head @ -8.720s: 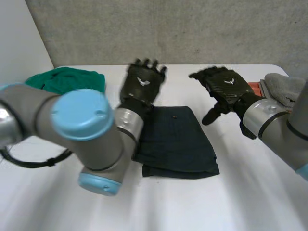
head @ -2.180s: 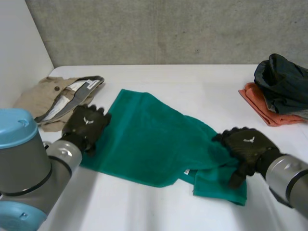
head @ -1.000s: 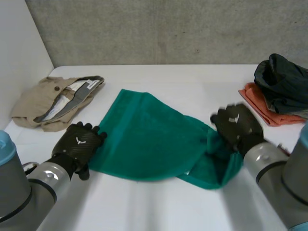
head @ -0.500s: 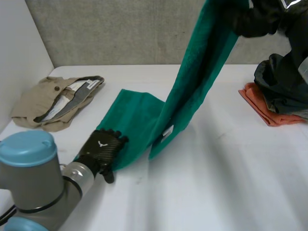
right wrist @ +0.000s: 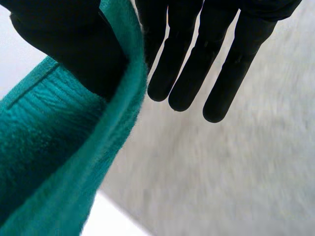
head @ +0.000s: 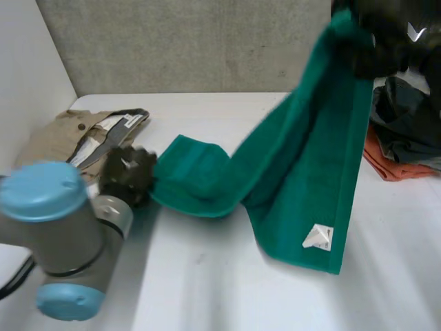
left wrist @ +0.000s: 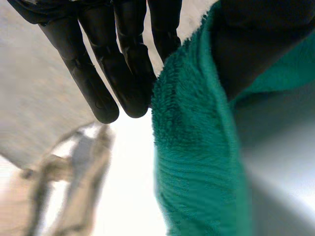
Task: Fold the laundry.
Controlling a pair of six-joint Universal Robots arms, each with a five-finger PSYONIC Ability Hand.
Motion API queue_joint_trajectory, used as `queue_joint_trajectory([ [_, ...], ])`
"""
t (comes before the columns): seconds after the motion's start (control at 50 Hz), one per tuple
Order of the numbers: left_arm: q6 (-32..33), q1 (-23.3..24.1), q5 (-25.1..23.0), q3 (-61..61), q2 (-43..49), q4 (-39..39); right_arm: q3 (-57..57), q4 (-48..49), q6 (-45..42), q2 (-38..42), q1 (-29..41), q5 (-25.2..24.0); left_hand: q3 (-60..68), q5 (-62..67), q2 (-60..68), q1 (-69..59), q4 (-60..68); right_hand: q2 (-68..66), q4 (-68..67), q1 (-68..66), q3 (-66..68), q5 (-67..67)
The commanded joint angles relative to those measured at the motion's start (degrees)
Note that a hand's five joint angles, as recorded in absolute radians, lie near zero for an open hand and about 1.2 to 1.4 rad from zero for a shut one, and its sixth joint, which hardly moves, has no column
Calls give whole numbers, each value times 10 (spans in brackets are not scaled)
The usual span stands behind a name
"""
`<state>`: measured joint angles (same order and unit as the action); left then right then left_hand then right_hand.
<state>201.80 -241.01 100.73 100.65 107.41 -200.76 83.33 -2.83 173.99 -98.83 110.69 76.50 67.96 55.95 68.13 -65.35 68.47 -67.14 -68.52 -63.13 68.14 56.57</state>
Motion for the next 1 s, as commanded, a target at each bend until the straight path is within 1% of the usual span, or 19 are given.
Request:
queue_joint_trajectory([
  [0.02,44,-39,-16,53,-197,13,4,-132,-210,99,-69,-21,120,141,119,-147,115,-129,-115,-169,119,134],
  [0.08,82,-48,-37,58,-216,44,3,-168,-275,137,-69,-11,120,141,119,-147,115,-129,-115,-169,119,134],
  [0.1,106,-53,-53,60,-215,75,0,-193,-314,165,-69,0,120,141,119,-147,115,-129,-115,-169,119,134],
  [0.16,137,-60,-74,57,-196,120,-3,-211,-343,200,-65,18,120,141,119,-147,115,-129,-115,-169,119,134],
  [0.22,169,-61,-84,43,-127,159,-13,-211,-349,244,-63,49,120,141,119,-147,115,-129,-115,-169,119,134],
  [0.32,204,-66,-79,-48,20,162,-58,-171,-344,314,-52,76,120,141,119,-147,115,-129,-115,-169,119,134],
  [0.34,211,-66,-73,-101,63,163,-82,-140,-341,332,-40,82,120,141,119,-147,115,-129,-115,-169,119,134],
  [0.4,223,-66,-55,-198,112,163,-127,-77,-339,348,-31,105,120,141,119,-147,115,-129,-115,-169,119,134],
  [0.46,252,-68,-35,-347,155,151,-191,35,-340,356,-25,149,120,141,119,-147,115,-129,-115,-169,119,134],
  [0.48,261,-69,-35,-386,163,142,-213,107,-339,356,-25,162,120,141,119,-147,115,-129,-115,-169,119,134],
  [0.5,272,-68,-36,-455,170,113,-222,145,-338,354,-25,165,120,141,119,-147,115,-129,-115,-169,119,134],
  [0.54,279,-69,-35,-510,173,72,-230,227,-338,351,-25,163,120,141,119,-147,115,-129,-115,-169,119,134],
  [0.56,279,-71,-36,-544,170,19,-228,311,-337,348,-24,156,120,141,119,-147,115,-129,-115,-169,119,134],
  [0.58,278,-73,-36,-554,169,-10,-225,353,-337,344,-24,153,120,141,119,-147,115,-129,-115,-169,119,134],
  [0.64,272,-79,-46,-557,163,-109,-213,452,-337,329,-23,146,120,141,119,-147,115,-129,-115,-169,119,134],
  [0.68,269,-79,-49,-550,154,-133,-210,455,-336,326,-21,145,120,141,119,-147,115,-129,-115,-169,119,134],
  [0.78,243,-89,-51,-485,129,-116,-195,414,-335,327,-16,145,120,141,119,-147,115,-129,-115,-169,119,134],
  [0.92,181,-104,-55,-319,95,-96,-122,332,-304,328,-18,141,120,141,119,-147,115,-129,-115,-169,119,134],
  [1.0,176,-100,-55,-228,93,-93,-64,298,-277,327,-21,119,120,141,119,-147,115,-129,-115,-169,119,134],
])
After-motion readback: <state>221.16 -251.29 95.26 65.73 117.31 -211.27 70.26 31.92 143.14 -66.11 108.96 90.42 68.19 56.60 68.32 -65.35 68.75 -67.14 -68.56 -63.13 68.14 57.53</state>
